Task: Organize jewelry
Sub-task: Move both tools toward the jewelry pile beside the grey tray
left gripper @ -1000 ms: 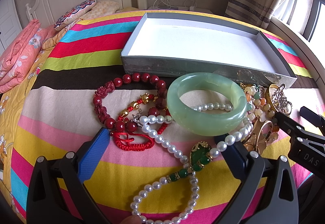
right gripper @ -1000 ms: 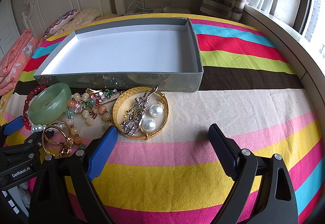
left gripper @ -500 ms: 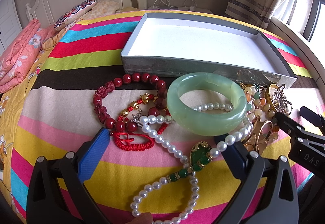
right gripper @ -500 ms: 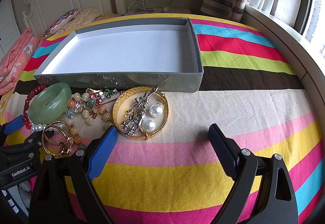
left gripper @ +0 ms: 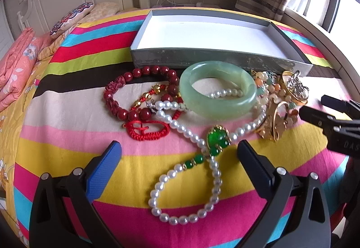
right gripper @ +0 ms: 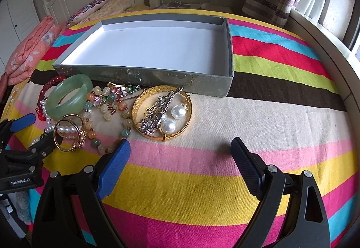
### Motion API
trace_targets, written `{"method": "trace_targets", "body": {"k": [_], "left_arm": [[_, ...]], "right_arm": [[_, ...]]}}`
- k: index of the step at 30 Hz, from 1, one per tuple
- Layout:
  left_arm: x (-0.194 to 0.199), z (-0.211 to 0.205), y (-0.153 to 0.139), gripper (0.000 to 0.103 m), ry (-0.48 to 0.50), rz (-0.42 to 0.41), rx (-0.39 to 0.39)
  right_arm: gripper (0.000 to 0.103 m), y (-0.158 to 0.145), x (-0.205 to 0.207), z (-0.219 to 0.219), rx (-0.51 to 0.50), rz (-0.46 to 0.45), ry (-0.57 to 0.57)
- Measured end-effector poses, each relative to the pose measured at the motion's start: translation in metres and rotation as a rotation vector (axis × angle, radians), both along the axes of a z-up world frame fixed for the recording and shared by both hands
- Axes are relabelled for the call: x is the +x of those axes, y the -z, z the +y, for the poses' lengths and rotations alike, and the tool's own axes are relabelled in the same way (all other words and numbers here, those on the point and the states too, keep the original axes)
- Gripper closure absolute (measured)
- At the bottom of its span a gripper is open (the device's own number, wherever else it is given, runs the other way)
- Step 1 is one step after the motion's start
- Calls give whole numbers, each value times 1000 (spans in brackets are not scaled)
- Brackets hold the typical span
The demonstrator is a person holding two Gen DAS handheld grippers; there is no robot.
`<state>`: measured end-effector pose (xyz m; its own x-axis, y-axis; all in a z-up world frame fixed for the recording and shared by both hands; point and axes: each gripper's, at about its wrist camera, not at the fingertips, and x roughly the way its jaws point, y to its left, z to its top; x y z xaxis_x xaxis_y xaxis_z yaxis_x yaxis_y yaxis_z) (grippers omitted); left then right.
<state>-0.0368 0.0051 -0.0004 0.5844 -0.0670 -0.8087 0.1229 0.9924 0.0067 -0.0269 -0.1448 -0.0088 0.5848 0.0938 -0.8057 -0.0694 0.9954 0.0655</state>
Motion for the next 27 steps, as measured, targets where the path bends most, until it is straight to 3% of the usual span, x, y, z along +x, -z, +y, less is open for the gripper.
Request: {"method": "trace_targets", "body": {"k": [3, 5, 9, 12, 20, 25, 27], "left_arm": [[-16, 5, -1, 2, 50, -9, -31], [-27, 11, -6, 2, 77, -39, -84], [-52, 25, -20, 2, 75, -141, -145], [-66, 37, -24, 2, 44, -175, -156], [-87, 72, -34, 2, -21, -217, -165], [-83, 69, -39, 2, -1, -211, -178], [-77, 63, -41, 2, 17, -206, -183]], "right_arm": [[16, -4, -6, -11, 81, -32, 7], [16, -13, -19, -15, 131, -111, -9], [16, -31, -47, 5, 129, -242, -147], [16, -30, -47, 33, 139, -188, -235], [16, -22, -28, 72, 117, -96, -299], [24, -13, -15, 84, 90, -47, -301], [38, -7, -10, 83, 114, -16, -307]]}}
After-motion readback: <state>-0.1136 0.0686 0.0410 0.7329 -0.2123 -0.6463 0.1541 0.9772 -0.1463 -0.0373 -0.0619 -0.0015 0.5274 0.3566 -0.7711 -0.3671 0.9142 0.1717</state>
